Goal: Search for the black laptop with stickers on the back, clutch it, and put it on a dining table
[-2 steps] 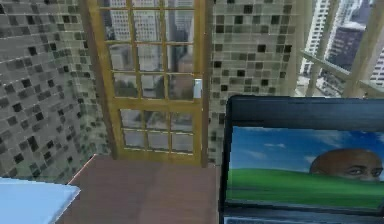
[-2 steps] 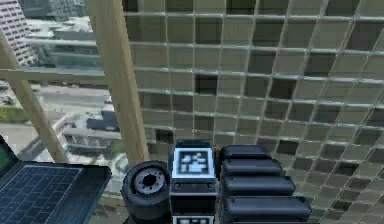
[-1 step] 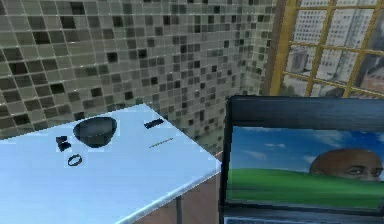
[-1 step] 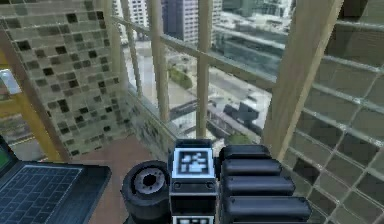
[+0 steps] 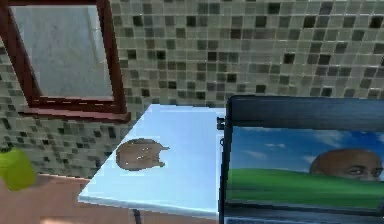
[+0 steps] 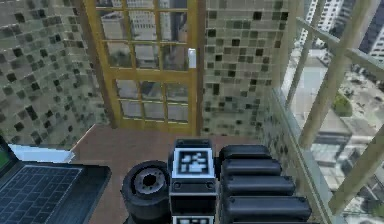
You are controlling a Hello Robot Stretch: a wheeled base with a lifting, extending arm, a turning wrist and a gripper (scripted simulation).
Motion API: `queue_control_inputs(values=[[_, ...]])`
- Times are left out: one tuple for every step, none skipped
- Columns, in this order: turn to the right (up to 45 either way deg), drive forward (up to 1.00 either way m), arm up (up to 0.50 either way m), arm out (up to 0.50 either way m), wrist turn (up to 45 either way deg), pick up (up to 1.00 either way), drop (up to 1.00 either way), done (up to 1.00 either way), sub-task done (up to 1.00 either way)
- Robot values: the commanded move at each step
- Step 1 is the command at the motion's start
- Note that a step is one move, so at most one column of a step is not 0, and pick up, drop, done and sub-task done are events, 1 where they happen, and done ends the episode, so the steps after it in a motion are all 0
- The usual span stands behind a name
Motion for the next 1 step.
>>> queue_control_inputs(values=[[-45.0,0.00,0.00,0.00,0.0,0.00,0.00,0.00,0.00]])
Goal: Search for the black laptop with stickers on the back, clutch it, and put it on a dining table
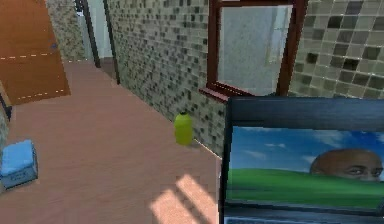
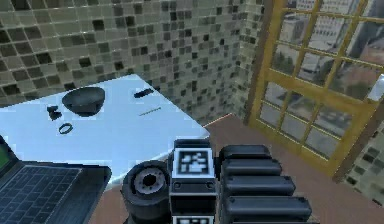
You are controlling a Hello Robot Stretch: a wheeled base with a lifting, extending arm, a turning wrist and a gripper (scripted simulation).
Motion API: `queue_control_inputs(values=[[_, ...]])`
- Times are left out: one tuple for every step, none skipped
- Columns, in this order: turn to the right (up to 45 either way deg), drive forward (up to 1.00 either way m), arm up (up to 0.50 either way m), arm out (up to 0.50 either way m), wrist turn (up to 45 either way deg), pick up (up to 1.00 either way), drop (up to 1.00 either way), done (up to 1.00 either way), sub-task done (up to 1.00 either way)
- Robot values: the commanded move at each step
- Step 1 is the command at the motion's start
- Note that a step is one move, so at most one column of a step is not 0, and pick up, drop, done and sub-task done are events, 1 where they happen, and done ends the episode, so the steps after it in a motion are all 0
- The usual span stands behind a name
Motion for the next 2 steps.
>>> queue_control_inputs(values=[[-21.0,0.00,0.00,0.00,0.0,0.00,0.00,0.00,0.00],[0.0,0.00,0.00,0.48,0.0,0.00,0.00,0.00,0.00]])
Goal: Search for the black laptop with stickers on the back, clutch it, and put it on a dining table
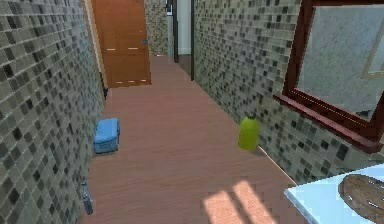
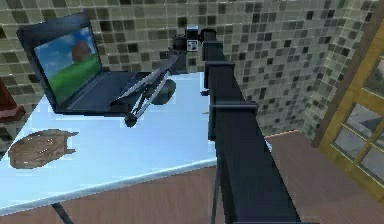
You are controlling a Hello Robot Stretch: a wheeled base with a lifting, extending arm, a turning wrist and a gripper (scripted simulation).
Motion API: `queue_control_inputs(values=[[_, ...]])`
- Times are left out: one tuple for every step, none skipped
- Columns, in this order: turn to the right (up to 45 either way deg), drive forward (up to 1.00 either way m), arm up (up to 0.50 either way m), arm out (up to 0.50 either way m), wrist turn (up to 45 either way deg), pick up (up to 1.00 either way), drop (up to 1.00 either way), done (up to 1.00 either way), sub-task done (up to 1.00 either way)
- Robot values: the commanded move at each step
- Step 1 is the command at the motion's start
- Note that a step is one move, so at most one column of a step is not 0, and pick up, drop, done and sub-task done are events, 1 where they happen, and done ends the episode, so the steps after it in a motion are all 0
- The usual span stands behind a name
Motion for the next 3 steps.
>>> queue_control_inputs(values=[[0.0,0.00,0.00,0.00,45.0,0.00,0.00,0.00,0.00],[0.0,0.00,0.00,0.00,39.0,0.00,0.00,0.00,0.00],[0.0,0.00,-0.24,0.00,0.0,0.00,0.00,0.00,0.00]])
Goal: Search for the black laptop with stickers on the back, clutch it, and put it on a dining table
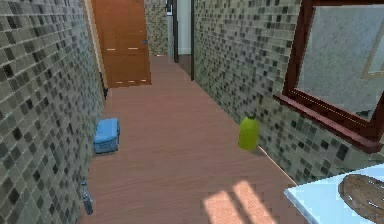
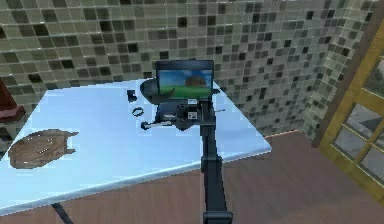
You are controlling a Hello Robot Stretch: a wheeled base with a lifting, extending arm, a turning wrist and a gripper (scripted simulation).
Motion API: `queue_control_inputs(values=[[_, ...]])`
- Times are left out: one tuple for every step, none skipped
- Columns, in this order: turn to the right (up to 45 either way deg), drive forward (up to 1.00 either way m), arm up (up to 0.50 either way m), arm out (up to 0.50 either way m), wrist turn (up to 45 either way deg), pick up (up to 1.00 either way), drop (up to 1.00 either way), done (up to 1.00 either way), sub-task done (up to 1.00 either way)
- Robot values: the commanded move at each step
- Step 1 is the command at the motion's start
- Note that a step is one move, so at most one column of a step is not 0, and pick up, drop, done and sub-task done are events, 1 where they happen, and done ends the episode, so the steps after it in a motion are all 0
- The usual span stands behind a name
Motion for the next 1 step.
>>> queue_control_inputs(values=[[0.0,0.00,0.00,0.00,0.0,0.00,1.00,0.00,0.00]])
